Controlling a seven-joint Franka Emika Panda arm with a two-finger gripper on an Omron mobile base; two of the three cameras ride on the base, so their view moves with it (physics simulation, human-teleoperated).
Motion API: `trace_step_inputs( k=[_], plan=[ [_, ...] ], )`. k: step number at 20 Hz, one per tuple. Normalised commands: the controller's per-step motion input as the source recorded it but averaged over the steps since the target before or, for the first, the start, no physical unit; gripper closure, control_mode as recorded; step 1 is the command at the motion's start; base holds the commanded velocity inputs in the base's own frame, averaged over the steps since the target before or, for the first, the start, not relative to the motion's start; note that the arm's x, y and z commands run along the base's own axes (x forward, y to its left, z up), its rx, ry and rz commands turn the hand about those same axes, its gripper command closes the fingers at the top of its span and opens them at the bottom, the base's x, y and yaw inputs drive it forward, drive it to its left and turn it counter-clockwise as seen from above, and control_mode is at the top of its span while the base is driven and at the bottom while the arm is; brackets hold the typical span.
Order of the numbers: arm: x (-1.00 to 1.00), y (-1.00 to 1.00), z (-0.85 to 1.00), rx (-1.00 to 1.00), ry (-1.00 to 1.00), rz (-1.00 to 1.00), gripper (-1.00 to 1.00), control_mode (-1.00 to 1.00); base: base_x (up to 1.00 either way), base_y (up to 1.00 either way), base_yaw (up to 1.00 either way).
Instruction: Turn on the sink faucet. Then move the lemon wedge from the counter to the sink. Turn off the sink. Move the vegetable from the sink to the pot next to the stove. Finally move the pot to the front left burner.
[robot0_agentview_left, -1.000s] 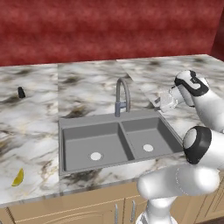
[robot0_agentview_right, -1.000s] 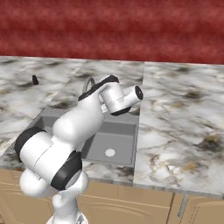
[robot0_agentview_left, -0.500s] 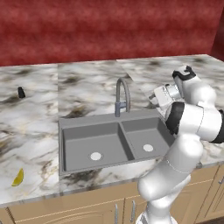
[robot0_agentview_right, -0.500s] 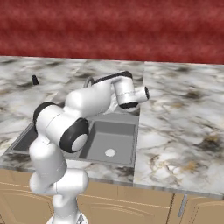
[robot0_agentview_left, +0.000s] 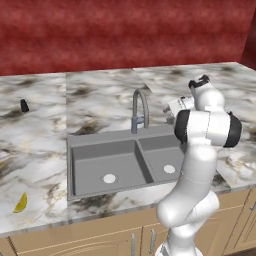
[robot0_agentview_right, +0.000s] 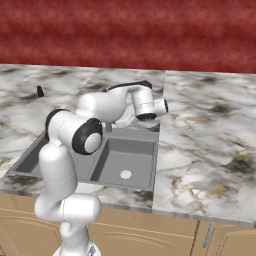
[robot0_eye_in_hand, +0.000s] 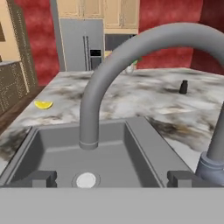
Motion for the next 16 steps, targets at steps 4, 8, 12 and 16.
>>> trace_step_inputs(
  k=[4, 8, 12, 16],
  plan=[
    [0.07, 0.5, -0.25, 0.0, 0.0, -0.12, -1.0, -1.0, 0.0, 0.0, 0.0],
    [0.22, 0.13, -0.04, 0.0, 0.0, -0.12, -1.0, -1.0, 0.0, 0.0, 0.0],
    [0.37, -0.02, 0.0, 0.0, 0.0, -0.09, -1.0, -1.0, 0.0, 0.0, 0.0],
    [0.36, -0.2, -0.02, 0.0, 0.0, -0.04, -1.0, -1.0, 0.0, 0.0, 0.0]
  ],
)
